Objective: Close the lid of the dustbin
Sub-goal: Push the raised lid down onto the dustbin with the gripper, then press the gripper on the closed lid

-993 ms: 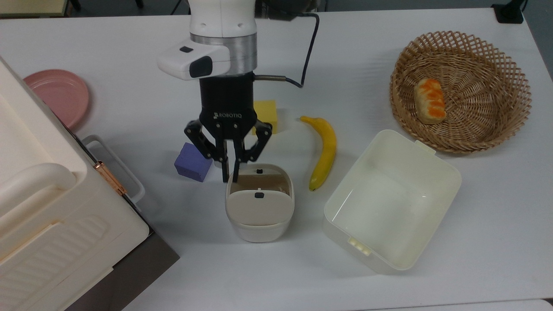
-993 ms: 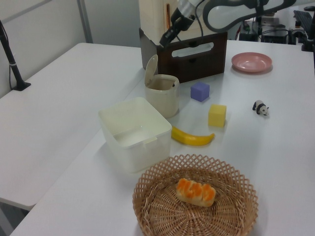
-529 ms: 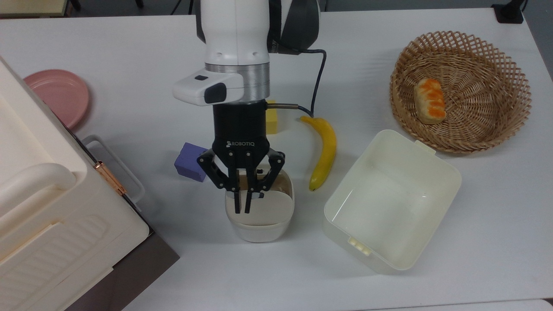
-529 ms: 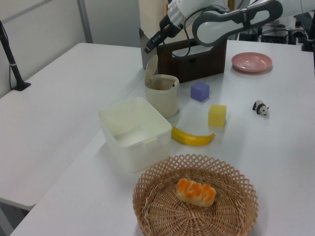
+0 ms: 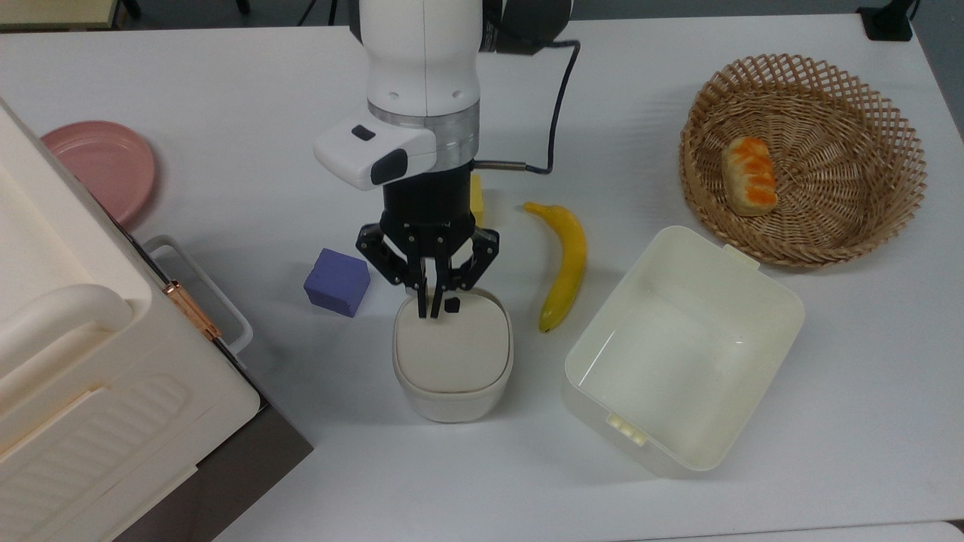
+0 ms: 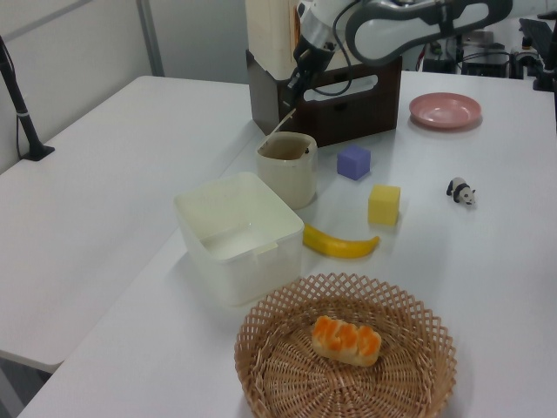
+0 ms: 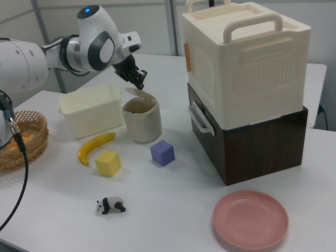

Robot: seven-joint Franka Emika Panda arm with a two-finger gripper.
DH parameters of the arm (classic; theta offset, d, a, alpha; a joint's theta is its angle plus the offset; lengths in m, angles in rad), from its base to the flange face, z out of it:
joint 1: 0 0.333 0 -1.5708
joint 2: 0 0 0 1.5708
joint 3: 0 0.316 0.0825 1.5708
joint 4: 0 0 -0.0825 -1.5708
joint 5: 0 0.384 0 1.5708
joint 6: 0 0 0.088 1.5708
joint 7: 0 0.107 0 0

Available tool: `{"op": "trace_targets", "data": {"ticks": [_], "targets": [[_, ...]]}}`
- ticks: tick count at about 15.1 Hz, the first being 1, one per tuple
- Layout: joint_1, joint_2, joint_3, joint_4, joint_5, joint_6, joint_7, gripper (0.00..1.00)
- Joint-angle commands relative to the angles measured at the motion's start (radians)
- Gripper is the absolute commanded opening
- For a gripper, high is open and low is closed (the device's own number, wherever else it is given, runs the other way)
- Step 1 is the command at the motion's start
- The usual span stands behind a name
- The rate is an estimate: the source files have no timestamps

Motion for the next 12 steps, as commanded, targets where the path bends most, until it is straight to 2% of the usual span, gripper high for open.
{"op": "trace_targets", "data": {"ticks": [1, 4, 12], "targets": [[0.017, -0.023, -0.014, -0.091, 0.008, -0.035, -0.032, 0.11], [0.017, 0.011, -0.014, -0.095, 0.002, -0.036, -0.032, 0.11], [0.022, 0.029, -0.014, -0.101, -0.004, -0.035, -0.034, 0.11]]}}
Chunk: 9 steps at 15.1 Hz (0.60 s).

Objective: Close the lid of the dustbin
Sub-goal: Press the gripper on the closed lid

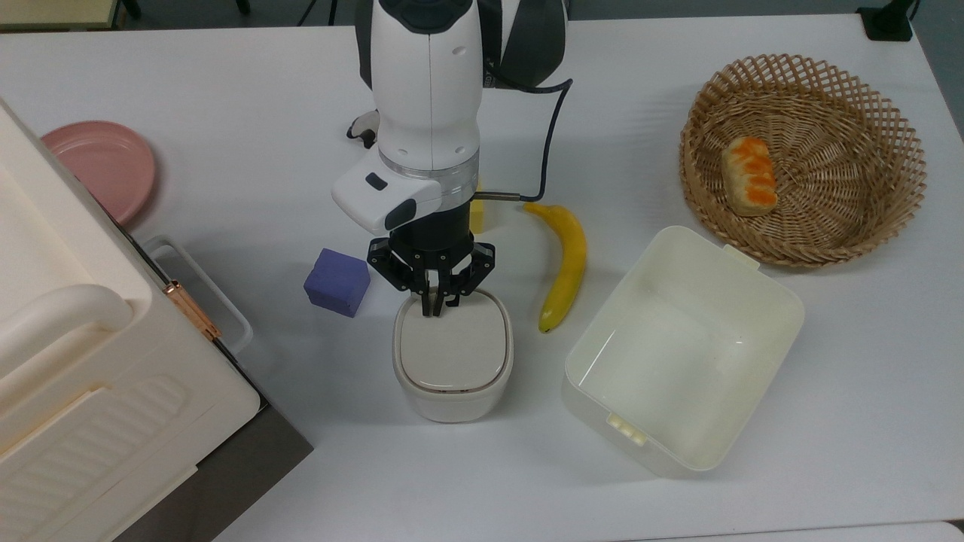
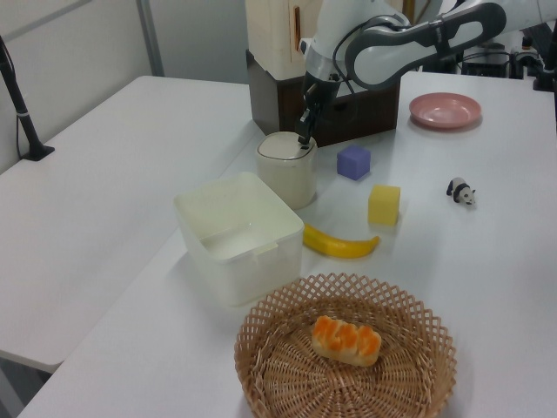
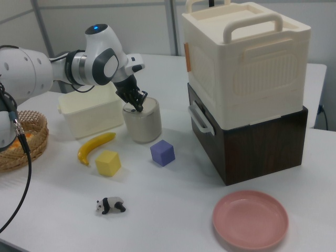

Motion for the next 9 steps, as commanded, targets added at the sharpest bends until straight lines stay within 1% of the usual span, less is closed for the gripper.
{"op": "trace_targets", "data": {"ticks": [1, 4, 8, 9], "targets": [[0.021, 0.004, -0.014, -0.021, -0.004, 0.0, -0.019, 0.11], [0.027, 0.022, -0.011, -0.021, -0.027, 0.0, -0.016, 0.11], [0.034, 0.022, -0.012, -0.021, -0.03, 0.0, -0.016, 0.11], [0.028, 0.007, -0.011, -0.02, -0.022, 0.0, -0.008, 0.11]]}}
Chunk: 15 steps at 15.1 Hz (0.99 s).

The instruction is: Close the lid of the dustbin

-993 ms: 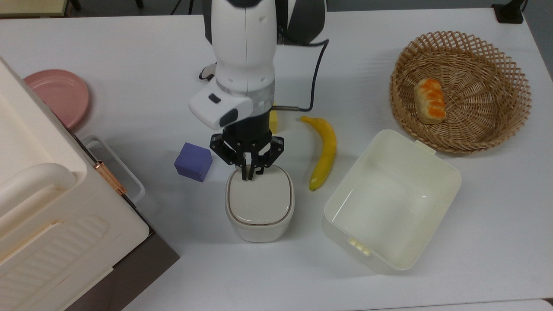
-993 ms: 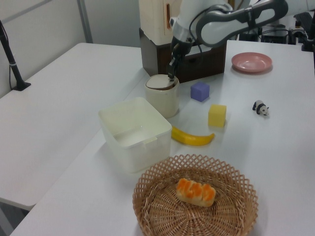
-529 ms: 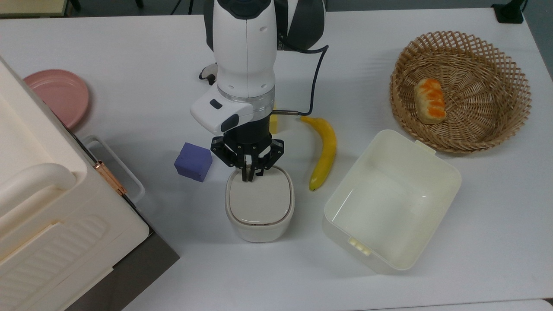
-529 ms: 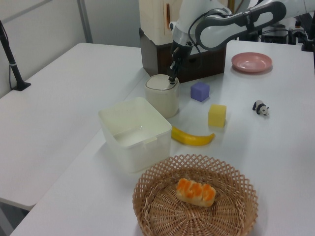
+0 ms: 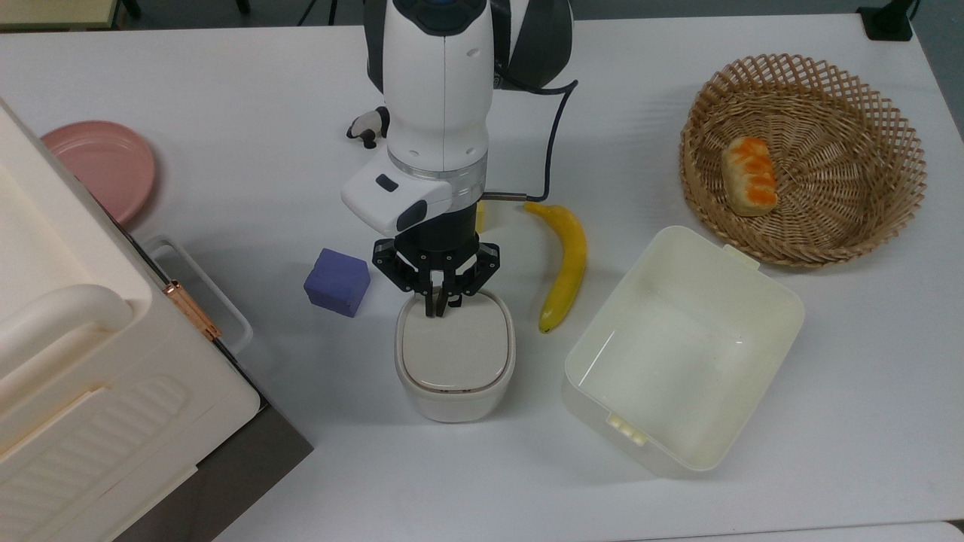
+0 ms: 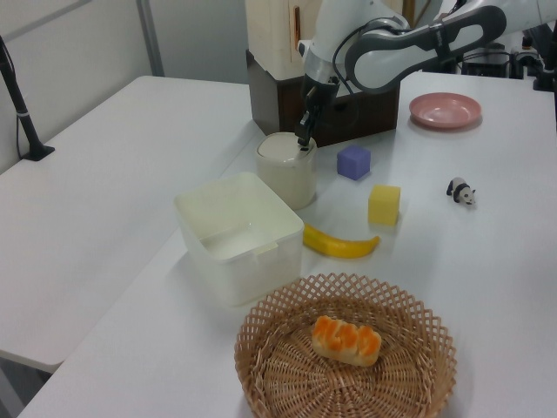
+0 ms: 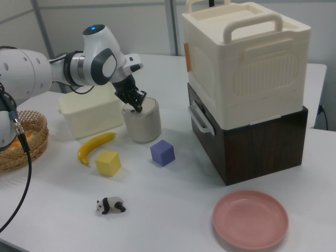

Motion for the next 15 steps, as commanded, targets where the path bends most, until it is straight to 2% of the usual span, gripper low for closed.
{"op": "trace_targets", "data": {"ticks": [1, 6, 7, 9, 10, 11, 12, 13, 15], "targets": [[0.016, -0.026, -0.011, -0.019, 0.014, -0.006, 0.002, 0.11], [0.009, -0.267, -0.009, -0.088, 0.029, -0.205, -0.007, 0.12], [0.009, -0.302, -0.009, -0.108, 0.029, -0.246, -0.008, 0.15], [0.005, -0.356, -0.009, -0.136, 0.029, -0.315, -0.022, 0.27], [-0.009, -0.373, -0.009, -0.145, 0.029, -0.346, -0.049, 0.36], [-0.017, -0.39, -0.011, -0.15, 0.031, -0.384, -0.098, 0.67], [-0.017, -0.391, -0.017, -0.15, 0.031, -0.405, -0.112, 0.9], [-0.017, -0.399, -0.017, -0.15, 0.032, -0.428, -0.116, 1.0], [-0.017, -0.417, -0.02, -0.15, 0.032, -0.478, -0.12, 1.0]]}}
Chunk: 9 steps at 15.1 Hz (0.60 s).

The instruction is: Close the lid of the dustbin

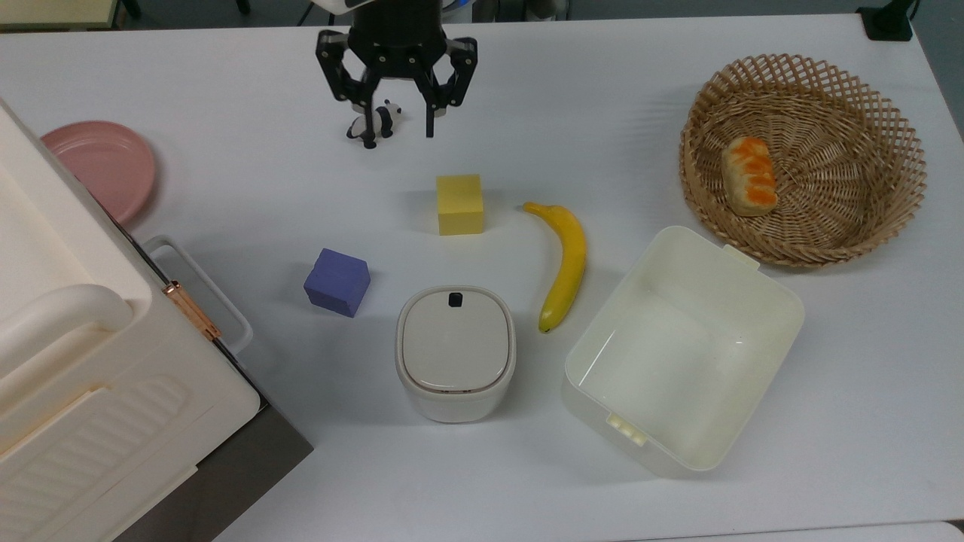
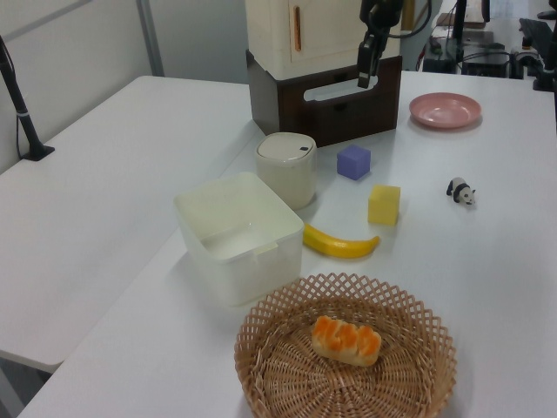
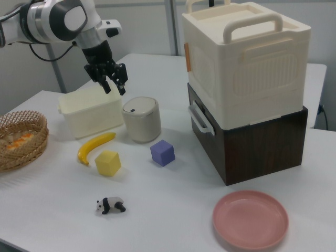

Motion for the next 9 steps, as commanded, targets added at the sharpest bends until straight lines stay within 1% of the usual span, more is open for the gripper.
{"op": "trace_targets", "data": {"ticks": [1, 2, 6, 9], "targets": [[0.003, -0.052, -0.015, -0.041, 0.022, -0.07, -0.042, 1.0], [0.004, -0.052, -0.022, -0.039, 0.022, -0.076, -0.042, 1.0], [0.012, -0.051, -0.022, -0.041, 0.025, -0.141, -0.041, 1.0], [0.008, -0.051, -0.022, -0.035, 0.027, -0.142, -0.041, 1.0]]}}
